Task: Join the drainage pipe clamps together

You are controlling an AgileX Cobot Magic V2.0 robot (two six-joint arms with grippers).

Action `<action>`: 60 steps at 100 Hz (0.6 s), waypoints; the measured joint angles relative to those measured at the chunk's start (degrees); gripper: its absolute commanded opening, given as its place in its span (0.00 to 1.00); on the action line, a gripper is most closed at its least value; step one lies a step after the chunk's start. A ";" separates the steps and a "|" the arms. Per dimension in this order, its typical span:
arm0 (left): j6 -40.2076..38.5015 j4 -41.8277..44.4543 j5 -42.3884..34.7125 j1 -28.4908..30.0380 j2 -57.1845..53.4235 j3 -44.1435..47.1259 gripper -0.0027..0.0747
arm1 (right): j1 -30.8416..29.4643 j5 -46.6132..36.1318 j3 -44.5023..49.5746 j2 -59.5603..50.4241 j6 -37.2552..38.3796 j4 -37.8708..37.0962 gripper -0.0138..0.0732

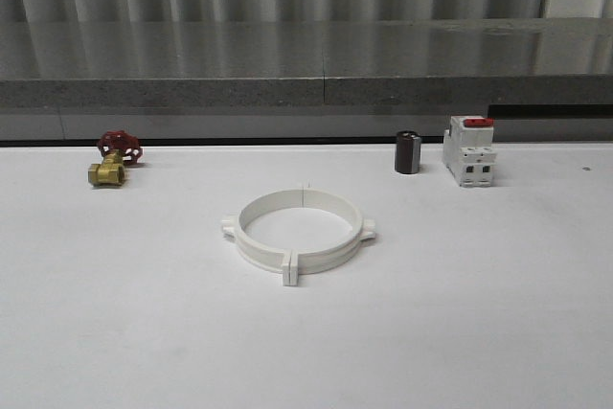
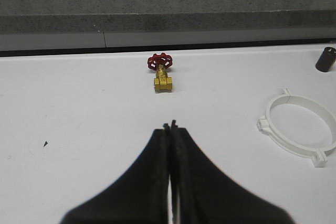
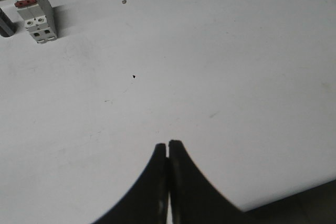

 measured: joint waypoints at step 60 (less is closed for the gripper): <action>0.00 0.00 0.00 0.00 0.00 0.02 0.01 | -2.42 -10.70 5.54 -5.88 -2.44 0.05 0.02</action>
